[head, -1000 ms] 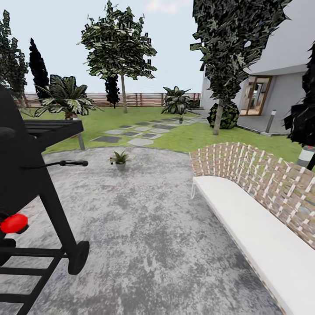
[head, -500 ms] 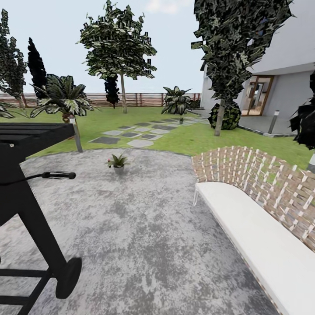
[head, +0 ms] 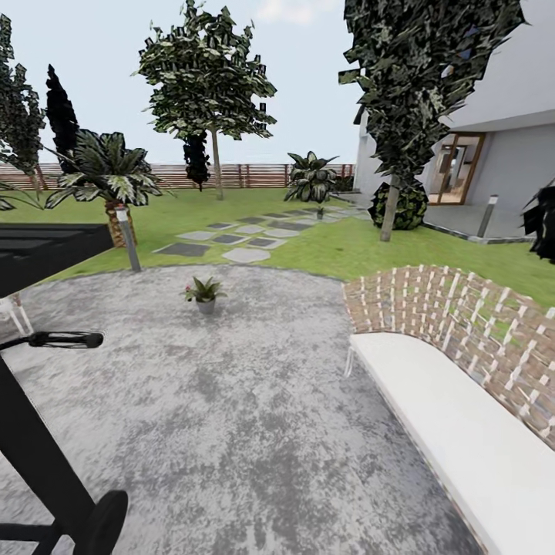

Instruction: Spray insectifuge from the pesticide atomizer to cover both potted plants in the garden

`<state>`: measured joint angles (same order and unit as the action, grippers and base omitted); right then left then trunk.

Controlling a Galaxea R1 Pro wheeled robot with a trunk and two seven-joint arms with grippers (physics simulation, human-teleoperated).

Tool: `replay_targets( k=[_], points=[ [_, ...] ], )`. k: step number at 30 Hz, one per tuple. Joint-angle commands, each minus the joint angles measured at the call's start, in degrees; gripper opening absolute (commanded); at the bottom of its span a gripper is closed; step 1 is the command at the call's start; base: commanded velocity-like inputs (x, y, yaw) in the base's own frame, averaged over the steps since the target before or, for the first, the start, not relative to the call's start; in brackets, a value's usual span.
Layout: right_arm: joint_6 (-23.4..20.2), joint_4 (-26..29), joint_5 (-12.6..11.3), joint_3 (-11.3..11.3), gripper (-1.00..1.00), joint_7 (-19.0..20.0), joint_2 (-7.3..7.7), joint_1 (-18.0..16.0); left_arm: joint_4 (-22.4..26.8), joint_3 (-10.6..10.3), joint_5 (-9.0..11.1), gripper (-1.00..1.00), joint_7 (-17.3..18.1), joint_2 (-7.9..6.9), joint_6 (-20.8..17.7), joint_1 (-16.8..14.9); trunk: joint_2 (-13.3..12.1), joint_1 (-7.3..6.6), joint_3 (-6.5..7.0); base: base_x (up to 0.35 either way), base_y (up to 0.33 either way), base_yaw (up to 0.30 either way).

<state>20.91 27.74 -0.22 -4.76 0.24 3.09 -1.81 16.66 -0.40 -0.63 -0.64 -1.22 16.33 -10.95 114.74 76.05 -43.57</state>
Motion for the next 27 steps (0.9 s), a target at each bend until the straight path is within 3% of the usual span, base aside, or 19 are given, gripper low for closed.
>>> replay_targets(
  k=[1, 27],
  points=[
    [0.2, 0.0, 0.0, -0.1, 1.00, 0.0, -0.01, 0.0, 0.0, 0.0, -0.1, 1.00, -0.1, -0.01, 0.2, 0.0, 0.0, 0.03, -0.05, 0.340, -0.015, 0.000],
    [0.3, 0.1, 0.0, -0.2, 1.00, -0.2, -0.01, 0.0, 0.0, -0.1, -0.1, 1.00, -0.1, -0.01, 0.2, 0.0, 0.0, 0.03, -0.05, 0.291, -0.021, 0.000]
  ],
)
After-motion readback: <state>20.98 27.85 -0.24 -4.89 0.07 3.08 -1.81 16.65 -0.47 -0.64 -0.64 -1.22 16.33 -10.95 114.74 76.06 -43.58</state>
